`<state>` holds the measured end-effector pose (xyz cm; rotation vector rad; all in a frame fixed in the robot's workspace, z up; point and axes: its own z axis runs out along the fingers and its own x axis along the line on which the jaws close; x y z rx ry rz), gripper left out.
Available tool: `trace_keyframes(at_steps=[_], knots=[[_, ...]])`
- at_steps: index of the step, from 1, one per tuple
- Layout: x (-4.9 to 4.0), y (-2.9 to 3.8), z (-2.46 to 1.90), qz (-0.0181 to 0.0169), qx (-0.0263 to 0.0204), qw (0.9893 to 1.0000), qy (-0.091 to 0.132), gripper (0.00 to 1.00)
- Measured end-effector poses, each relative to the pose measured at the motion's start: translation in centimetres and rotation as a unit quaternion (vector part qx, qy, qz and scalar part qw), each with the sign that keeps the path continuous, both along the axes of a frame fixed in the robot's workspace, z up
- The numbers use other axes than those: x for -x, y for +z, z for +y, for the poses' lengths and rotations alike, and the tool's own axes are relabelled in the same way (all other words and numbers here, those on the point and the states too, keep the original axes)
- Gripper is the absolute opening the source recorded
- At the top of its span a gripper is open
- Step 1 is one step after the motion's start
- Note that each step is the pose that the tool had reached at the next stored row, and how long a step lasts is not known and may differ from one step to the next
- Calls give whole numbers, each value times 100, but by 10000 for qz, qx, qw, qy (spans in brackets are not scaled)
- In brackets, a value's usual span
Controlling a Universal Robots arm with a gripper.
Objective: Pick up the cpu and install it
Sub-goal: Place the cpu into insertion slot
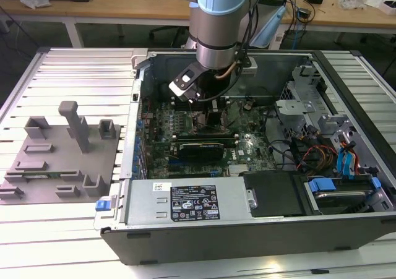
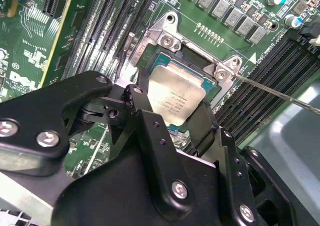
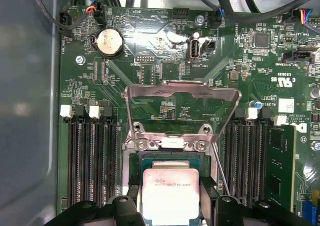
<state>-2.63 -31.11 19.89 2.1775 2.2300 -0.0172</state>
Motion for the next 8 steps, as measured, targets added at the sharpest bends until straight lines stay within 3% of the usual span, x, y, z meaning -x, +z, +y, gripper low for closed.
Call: trace_keyframes(at_steps=[8], knots=[[-1,-9,1,0,-1,10000,-72,55]])
